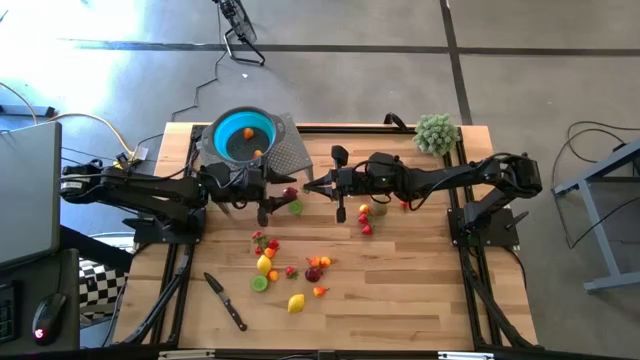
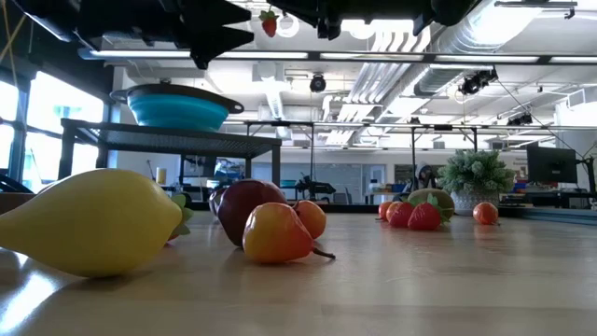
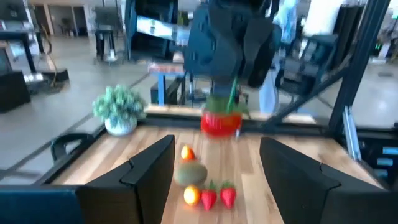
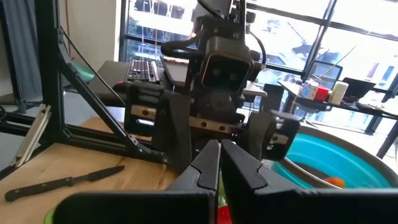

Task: Pick & Place Fruit
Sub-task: Put the red strawberry into the blue strainer bowl on the shelf

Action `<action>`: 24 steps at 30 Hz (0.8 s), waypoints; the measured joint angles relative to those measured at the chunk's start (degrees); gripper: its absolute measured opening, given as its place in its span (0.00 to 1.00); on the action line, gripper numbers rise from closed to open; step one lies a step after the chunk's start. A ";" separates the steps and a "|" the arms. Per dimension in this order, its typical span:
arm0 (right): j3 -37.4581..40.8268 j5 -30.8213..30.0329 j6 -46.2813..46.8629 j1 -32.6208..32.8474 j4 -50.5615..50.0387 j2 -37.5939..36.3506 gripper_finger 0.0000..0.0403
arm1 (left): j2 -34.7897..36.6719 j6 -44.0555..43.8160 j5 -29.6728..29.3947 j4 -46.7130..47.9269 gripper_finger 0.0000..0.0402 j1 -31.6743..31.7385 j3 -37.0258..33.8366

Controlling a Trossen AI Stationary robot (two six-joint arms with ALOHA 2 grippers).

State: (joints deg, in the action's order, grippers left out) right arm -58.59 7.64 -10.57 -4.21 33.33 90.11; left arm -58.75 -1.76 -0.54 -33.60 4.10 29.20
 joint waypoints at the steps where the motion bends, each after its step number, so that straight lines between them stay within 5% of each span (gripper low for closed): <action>1: 0.00 0.00 0.04 0.00 -0.09 0.00 0.01 | -0.86 -0.01 0.00 -1.17 0.58 0.02 0.01; 24: 0.00 1.58 0.44 0.16 -0.05 0.24 0.01 | -5.54 -0.02 2.45 -6.18 0.58 0.00 0.02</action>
State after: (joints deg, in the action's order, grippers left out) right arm -58.59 9.22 -10.13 -4.05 33.28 90.35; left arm -64.30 -1.78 1.92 -39.78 4.10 29.23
